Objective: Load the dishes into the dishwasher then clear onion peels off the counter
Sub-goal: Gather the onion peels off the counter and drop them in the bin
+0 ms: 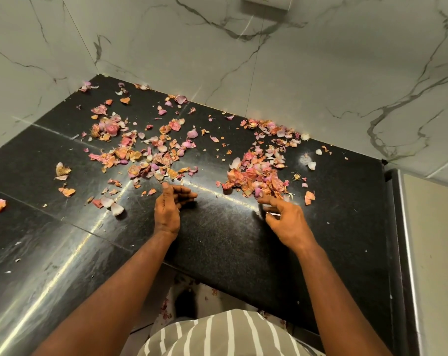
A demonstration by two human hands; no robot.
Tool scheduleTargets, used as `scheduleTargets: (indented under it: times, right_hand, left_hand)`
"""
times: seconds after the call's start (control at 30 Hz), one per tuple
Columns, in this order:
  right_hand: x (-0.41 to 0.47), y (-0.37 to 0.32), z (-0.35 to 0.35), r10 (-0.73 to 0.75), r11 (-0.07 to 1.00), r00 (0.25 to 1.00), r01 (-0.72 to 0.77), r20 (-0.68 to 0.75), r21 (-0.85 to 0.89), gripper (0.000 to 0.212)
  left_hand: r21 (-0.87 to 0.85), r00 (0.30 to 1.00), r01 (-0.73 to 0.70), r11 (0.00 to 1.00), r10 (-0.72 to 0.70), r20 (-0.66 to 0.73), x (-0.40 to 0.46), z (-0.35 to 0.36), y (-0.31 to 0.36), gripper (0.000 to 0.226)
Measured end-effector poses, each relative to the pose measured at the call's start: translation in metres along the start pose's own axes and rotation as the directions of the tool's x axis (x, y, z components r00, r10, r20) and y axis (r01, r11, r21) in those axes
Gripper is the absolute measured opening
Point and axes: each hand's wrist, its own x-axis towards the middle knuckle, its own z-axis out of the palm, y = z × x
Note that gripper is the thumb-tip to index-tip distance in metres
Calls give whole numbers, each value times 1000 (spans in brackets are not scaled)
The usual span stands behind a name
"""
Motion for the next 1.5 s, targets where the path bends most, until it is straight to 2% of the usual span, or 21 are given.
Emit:
scheduleTargets:
  times: [0.1,0.23,0.3,0.4,0.47,0.6,0.67,0.7,0.73,0.77,0.8,0.83,0.9,0.97,1.07,1.17,1.23,1.3,1.37,1.47,1.5]
  right_hand:
    - [-4,2,8,-1,1000,999,2,-52,11,42]
    - [-4,2,11,-31,999,978,26,-205,-26,20]
    - [-4,2,12,-28,1000,979,29,-200,3,26]
    - [-3,-1,14,-61,998,995,63,-77,19,47]
    - [-2,-1,17,-94,995,990,92,-106,-23,45]
    - [-3,-3,16,-143,990,951,140,-273,-28,34]
    - [-2,-4,14,-125,991,960,132,-249,12,28]
    - [-2,-5,14,-96,993,977,108,-192,51,25]
    - [0,-7,16,-61,991,992,73,-108,110,22]
    - [1,-8,19,-24,981,1000,25,-9,195,20]
    - [3,-9,23,3,964,997,-24,78,266,20]
    - [5,-10,28,6,951,993,-43,121,305,21]
    - [13,-5,40,-55,960,996,32,74,277,27]
    - [23,-1,49,-165,973,986,165,-15,163,33]
    - [34,-2,54,-303,951,951,306,-56,46,35]
    - [34,-6,68,-420,907,907,421,24,-11,37]
    - [26,-6,87,-464,866,870,485,169,-123,44]
    - [21,-3,101,-475,747,825,562,308,-355,56]
    - [24,-1,102,-439,683,832,554,338,-476,63]
    - [40,6,88,-341,751,917,398,207,-526,70]
    - [43,8,84,-323,769,934,353,152,-533,72]
  left_hand:
    - [-3,1000,2,1000,-2,-1,0,-1,0,61]
    - [-10,1000,0,1000,0,11,0,0,0,62]
    - [-12,1000,3,1000,-2,18,0,0,0,61]
    - [-20,1000,11,1000,-10,14,0,0,-2,61]
    - [-10,1000,12,1000,-11,20,1,-1,-4,61]
    - [20,1000,7,1000,-8,28,-2,-1,-1,60]
    - [139,997,-52,989,43,68,-8,1,2,54]
    - [284,986,-114,952,74,150,-11,3,3,47]
    - [475,954,-219,852,85,288,-13,5,4,39]
    - [622,891,-358,696,56,450,-14,8,4,30]
    - [672,811,-498,548,19,585,-14,12,2,22]
    - [659,737,-603,450,-1,676,-15,17,1,21]
    - [596,657,-698,398,24,754,-18,25,-3,25]
    - [562,637,-724,401,76,767,-20,28,-5,28]
    - [583,654,-724,368,97,751,-19,23,-5,36]
    - [655,715,-694,299,183,675,-8,9,-13,40]
    - [724,803,-594,349,202,561,4,-3,-21,45]
    - [755,867,-493,431,177,465,14,-9,-25,50]
    - [787,887,-454,418,128,444,15,-7,-25,56]
    - [834,870,-488,259,61,490,6,2,-23,67]
    - [839,869,-489,240,47,493,4,4,-21,69]
